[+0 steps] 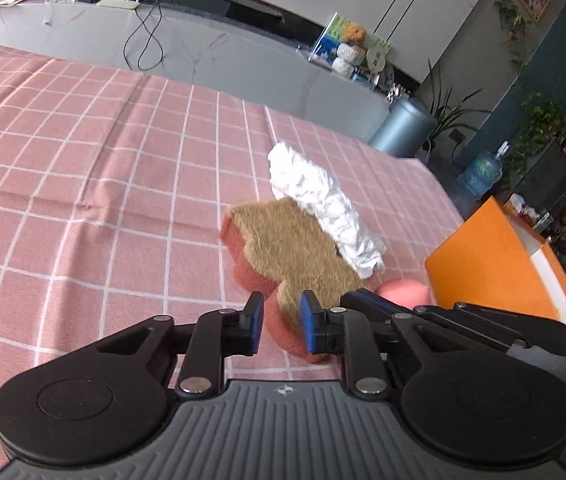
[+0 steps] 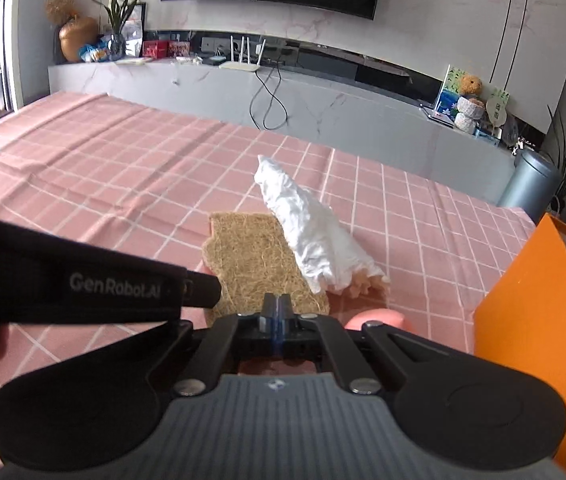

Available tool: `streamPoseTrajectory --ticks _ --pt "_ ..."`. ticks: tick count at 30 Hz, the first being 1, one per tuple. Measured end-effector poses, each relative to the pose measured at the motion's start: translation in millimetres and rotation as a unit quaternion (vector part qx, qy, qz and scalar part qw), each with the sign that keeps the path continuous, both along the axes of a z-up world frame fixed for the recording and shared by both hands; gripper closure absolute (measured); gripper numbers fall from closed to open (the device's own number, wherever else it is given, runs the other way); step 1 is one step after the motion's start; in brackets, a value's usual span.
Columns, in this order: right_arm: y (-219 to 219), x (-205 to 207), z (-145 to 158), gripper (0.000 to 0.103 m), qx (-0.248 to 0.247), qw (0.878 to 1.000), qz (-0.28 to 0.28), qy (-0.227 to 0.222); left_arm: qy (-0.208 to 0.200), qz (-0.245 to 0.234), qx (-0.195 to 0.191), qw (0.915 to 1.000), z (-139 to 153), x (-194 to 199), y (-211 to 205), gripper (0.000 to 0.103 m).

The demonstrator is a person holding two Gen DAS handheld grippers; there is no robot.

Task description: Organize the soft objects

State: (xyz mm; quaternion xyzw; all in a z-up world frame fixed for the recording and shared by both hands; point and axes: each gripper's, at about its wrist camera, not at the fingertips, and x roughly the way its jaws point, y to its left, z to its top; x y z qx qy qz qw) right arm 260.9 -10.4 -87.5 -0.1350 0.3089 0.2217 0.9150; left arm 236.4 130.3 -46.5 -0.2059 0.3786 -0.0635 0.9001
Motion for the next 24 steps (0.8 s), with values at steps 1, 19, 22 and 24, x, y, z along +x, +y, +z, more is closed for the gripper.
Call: streamPoseTrajectory --ticks 1,19,22,24 --pt "-1.9 -0.7 3.4 0.103 0.001 1.000 -0.001 -0.007 -0.002 0.004 -0.003 1.0000 1.6 0.5 1.4 0.078" --pt "-11.8 43.4 -8.9 0.087 0.039 0.999 -0.034 0.005 0.025 0.048 -0.051 0.9973 -23.4 41.5 10.6 0.038" --pt "-11.0 42.9 -8.4 0.091 0.037 0.999 -0.031 0.004 0.019 0.050 -0.054 0.9971 -22.1 42.0 5.6 0.049" --pt "-10.3 41.9 -8.4 0.093 0.035 0.999 -0.034 0.003 0.014 0.053 -0.049 0.9973 -19.0 40.8 4.0 0.056"
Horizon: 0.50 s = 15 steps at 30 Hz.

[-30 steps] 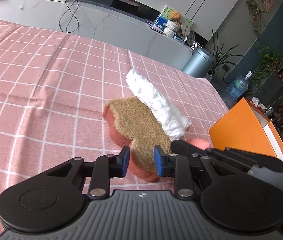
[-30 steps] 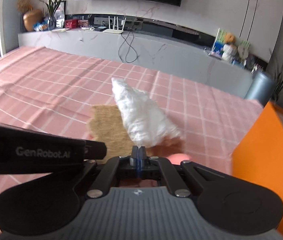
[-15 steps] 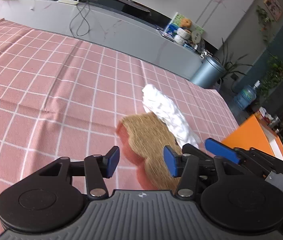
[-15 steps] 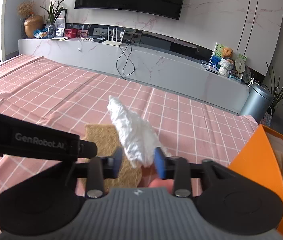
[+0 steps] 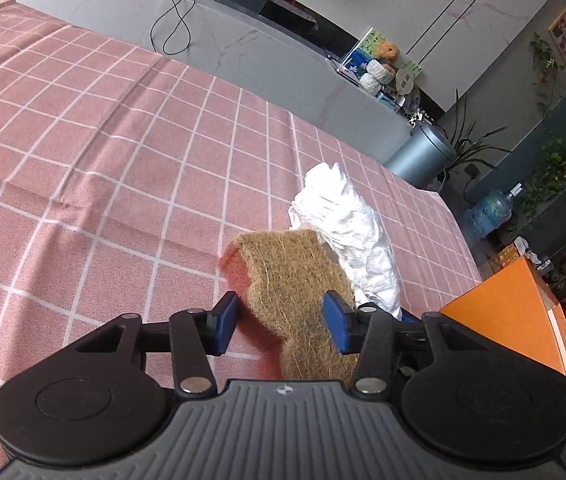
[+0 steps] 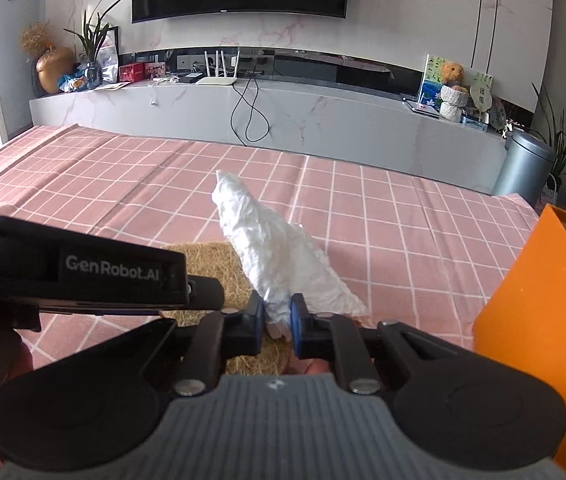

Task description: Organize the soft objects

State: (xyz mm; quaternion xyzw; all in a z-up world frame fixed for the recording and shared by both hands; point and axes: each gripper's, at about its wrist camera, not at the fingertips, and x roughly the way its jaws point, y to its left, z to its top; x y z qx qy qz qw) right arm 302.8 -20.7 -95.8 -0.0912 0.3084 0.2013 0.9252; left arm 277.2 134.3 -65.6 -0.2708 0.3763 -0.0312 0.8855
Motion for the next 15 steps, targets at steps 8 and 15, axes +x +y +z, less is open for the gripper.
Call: streamPoseTrajectory --ticks 8,15 --pt "6.6 -21.8 11.6 0.096 -0.013 1.000 0.005 -0.027 -0.024 0.005 0.007 0.9997 18.9 -24.5 9.2 0.073" --pt "11.6 -52.1 26.4 0.096 0.015 0.999 0.021 -0.021 -0.032 0.020 0.009 0.9992 36.1 -60.0 26.5 0.077"
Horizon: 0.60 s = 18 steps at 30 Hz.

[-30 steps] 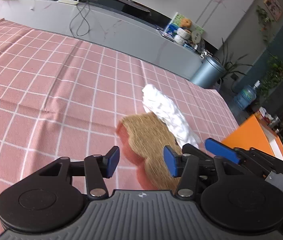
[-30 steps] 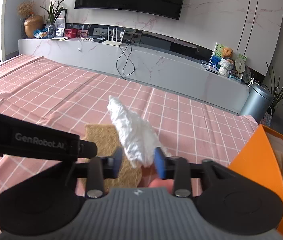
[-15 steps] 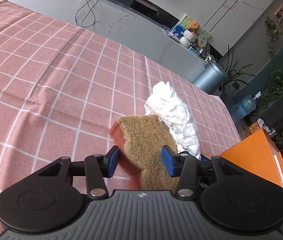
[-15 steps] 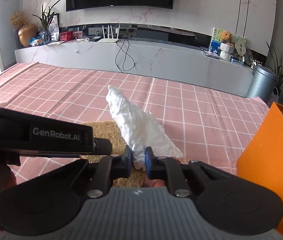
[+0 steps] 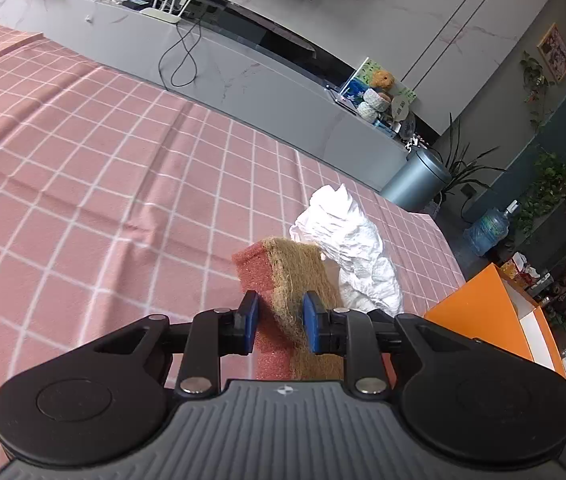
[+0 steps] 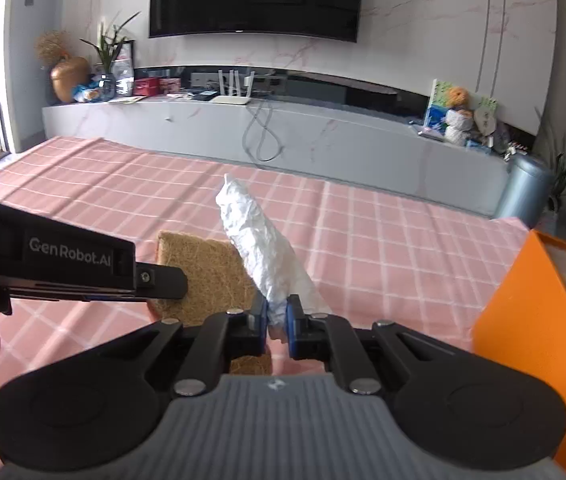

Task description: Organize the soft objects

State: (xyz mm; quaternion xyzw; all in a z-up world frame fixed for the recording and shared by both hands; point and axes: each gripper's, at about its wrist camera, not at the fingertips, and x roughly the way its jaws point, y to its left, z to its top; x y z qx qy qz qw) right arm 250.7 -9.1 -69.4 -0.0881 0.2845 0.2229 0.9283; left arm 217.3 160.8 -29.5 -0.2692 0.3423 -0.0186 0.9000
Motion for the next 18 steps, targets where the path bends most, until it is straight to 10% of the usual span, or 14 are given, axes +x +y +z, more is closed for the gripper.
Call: streamPoseTrajectory --ticks 18 --pt "-18.2 -90.9 15.8 0.096 0.048 0.998 0.009 0.049 0.038 -0.010 -0.014 0.9991 -2.5 -86.2 28.6 0.077"
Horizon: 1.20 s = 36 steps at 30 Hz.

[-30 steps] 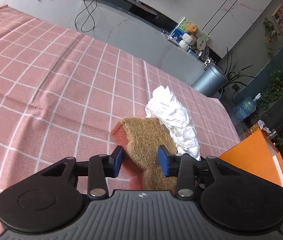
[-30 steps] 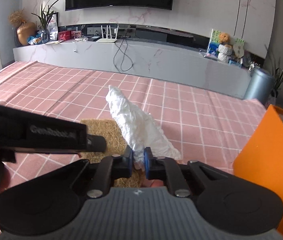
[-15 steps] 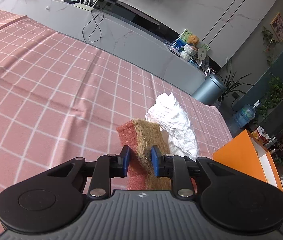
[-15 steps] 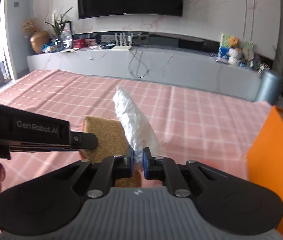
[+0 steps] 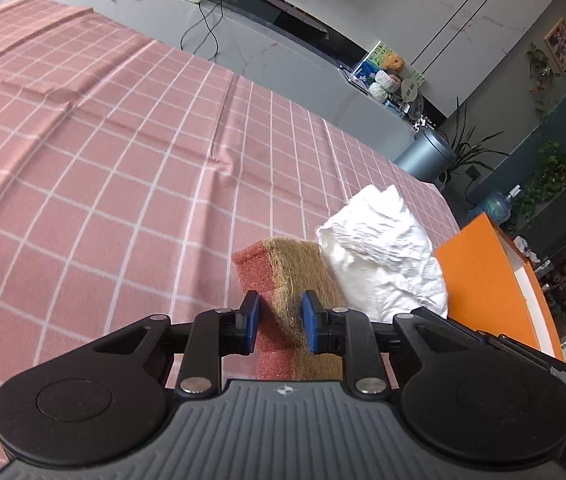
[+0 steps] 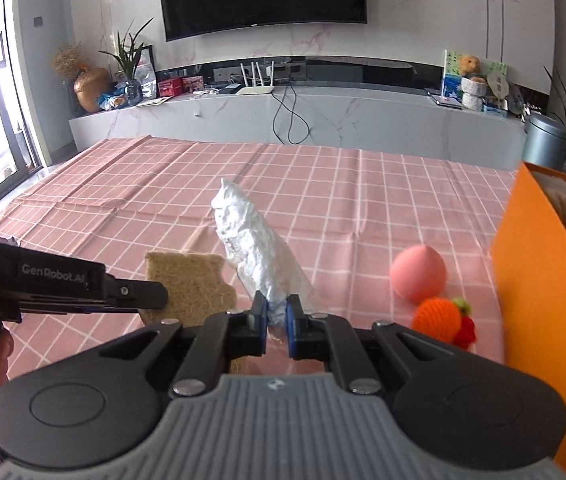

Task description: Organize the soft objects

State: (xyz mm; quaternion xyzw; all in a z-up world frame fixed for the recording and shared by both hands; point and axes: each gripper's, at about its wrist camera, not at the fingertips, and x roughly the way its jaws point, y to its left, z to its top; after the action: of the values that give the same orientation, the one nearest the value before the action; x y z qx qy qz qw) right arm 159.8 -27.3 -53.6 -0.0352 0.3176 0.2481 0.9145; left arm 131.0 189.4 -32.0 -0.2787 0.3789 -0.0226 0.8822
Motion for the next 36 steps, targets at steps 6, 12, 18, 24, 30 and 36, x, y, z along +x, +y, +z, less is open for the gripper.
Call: streamPoseTrajectory --ticks 6,12,18,24,30,36 --pt "-28.5 -24.7 5.3 0.096 -0.004 1.000 -0.027 -0.012 0.008 -0.029 -0.019 0.9993 -2.5 -11.6 -5.5 0.077" --pt "-45.0 -31.6 -11.6 0.096 -0.012 0.999 -0.046 0.022 0.019 -0.015 -0.017 0.9996 -8.8 -14.0 -3.2 0.075" --pt "-41.1 -36.3 -21.8 0.096 0.022 0.998 -0.033 0.058 0.029 0.001 0.012 0.9995 -8.7 -25.9 -18.0 0.019" --pt "-47.1 -35.5 -33.1 0.096 0.065 0.992 -0.020 0.111 0.030 -0.003 0.060 0.9977 -2.0 -37.7 -45.1 0.015" --pt "-41.9 -47.4 -38.5 0.096 0.101 0.983 0.024 0.149 0.037 -0.013 0.054 0.9977 -5.8 -44.4 -59.8 0.015" --pt "-55.5 -49.4 -31.3 0.096 0.105 0.986 -0.002 0.133 0.030 -0.007 0.077 0.9966 3.0 -48.0 -65.1 0.014"
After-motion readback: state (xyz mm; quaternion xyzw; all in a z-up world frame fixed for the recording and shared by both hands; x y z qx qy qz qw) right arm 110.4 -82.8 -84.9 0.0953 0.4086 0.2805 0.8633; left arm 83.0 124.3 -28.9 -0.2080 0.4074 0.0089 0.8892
